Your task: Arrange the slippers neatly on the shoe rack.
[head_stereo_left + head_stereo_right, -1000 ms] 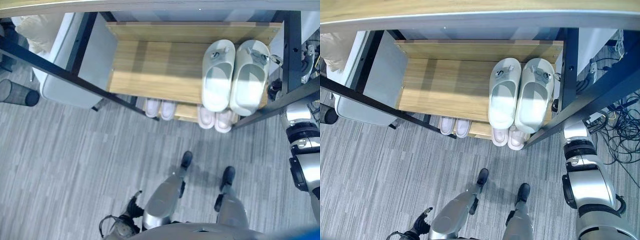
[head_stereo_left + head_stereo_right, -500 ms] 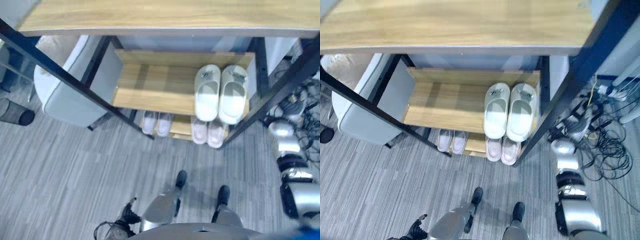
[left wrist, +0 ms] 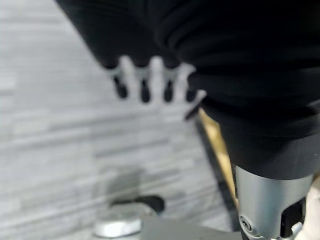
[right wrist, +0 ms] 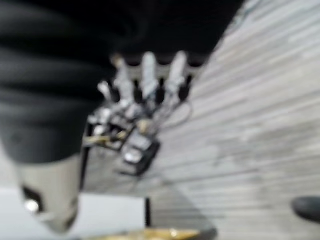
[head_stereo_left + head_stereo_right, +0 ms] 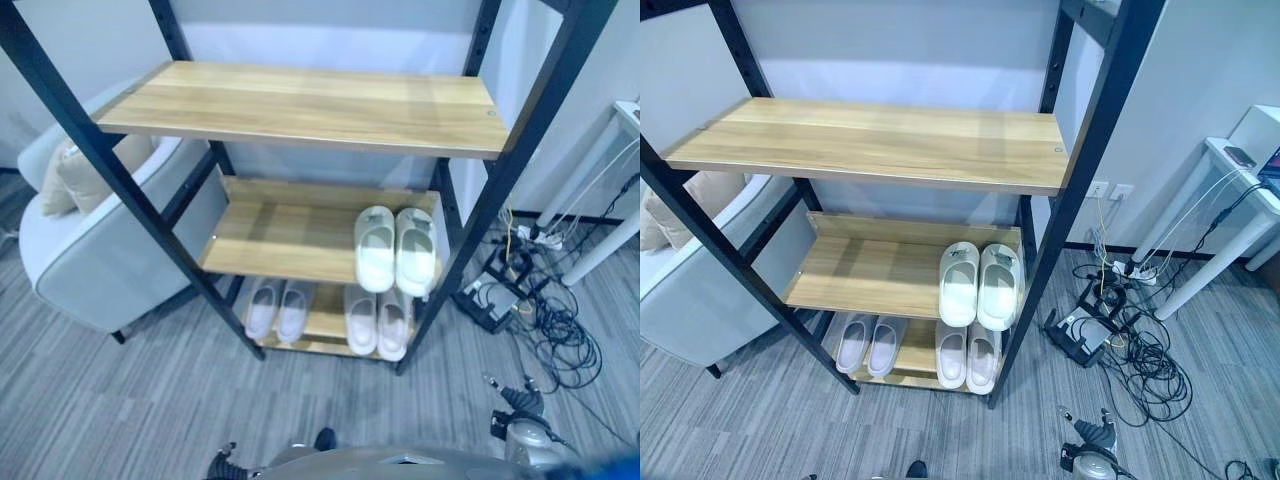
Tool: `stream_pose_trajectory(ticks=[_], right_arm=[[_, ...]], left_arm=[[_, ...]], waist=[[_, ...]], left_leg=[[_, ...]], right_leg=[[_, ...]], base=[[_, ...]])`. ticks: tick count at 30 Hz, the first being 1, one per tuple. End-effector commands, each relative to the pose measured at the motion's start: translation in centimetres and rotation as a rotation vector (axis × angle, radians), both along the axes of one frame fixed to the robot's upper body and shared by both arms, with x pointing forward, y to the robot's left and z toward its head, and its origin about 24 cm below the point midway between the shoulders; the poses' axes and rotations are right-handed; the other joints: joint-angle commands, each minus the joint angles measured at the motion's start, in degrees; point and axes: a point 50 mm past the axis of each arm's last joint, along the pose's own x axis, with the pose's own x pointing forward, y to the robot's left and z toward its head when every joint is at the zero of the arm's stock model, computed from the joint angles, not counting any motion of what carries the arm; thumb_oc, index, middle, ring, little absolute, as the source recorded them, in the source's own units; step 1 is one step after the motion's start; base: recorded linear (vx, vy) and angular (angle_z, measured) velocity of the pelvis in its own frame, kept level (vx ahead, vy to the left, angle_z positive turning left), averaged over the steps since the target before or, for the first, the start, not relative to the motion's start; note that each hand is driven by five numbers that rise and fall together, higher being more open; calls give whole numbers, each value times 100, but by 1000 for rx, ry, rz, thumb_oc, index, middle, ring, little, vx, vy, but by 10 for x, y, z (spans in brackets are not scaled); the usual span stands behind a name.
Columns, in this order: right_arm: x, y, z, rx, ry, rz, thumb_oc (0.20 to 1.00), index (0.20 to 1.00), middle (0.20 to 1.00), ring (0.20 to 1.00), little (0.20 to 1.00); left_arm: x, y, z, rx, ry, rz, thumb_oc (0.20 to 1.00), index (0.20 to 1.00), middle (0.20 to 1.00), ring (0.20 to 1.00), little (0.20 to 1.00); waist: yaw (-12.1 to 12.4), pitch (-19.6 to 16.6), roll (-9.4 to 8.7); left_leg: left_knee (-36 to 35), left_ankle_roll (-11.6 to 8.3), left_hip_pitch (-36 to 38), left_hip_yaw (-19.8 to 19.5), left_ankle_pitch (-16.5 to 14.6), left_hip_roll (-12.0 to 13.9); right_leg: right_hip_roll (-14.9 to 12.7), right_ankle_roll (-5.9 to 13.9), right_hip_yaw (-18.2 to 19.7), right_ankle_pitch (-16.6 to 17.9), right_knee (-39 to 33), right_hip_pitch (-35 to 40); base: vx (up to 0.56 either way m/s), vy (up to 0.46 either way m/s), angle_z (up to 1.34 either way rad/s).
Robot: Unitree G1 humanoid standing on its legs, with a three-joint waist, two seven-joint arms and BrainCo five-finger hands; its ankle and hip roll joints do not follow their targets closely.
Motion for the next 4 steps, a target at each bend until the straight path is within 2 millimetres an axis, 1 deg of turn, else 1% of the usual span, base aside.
stream_pose_trajectory(ticks=[1,3,4], right_arm=[[14,16,0,128,-14,134,1000,1000,1000,1000,1000],[-6,22,-12,155,86,144,1000,1000,1000,1000,1000],[-6,23,-12,155,86,145,1000,1000,1000,1000,1000]], left_arm=[[23,6,4,5,-40,-51,1000,1000,1000,1000,1000],[26,5,3,-3,-33,-59,1000,1000,1000,1000,1000],[26,5,3,-3,-34,-58,1000,1000,1000,1000,1000]], waist=[[237,233,30],[254,189,14],[246,191,13]], left_leg=[[236,-223,-232,-52,-267,278],[192,-251,-234,-114,-222,267],[189,-252,-234,-123,-219,266]], right_leg=[[-250,274,-330,-375,477,283],[-245,268,-424,-403,485,317],[-245,268,-433,-405,484,321]], base=[[-13,-30,33],[-13,-14,45],[-8,-10,47]])
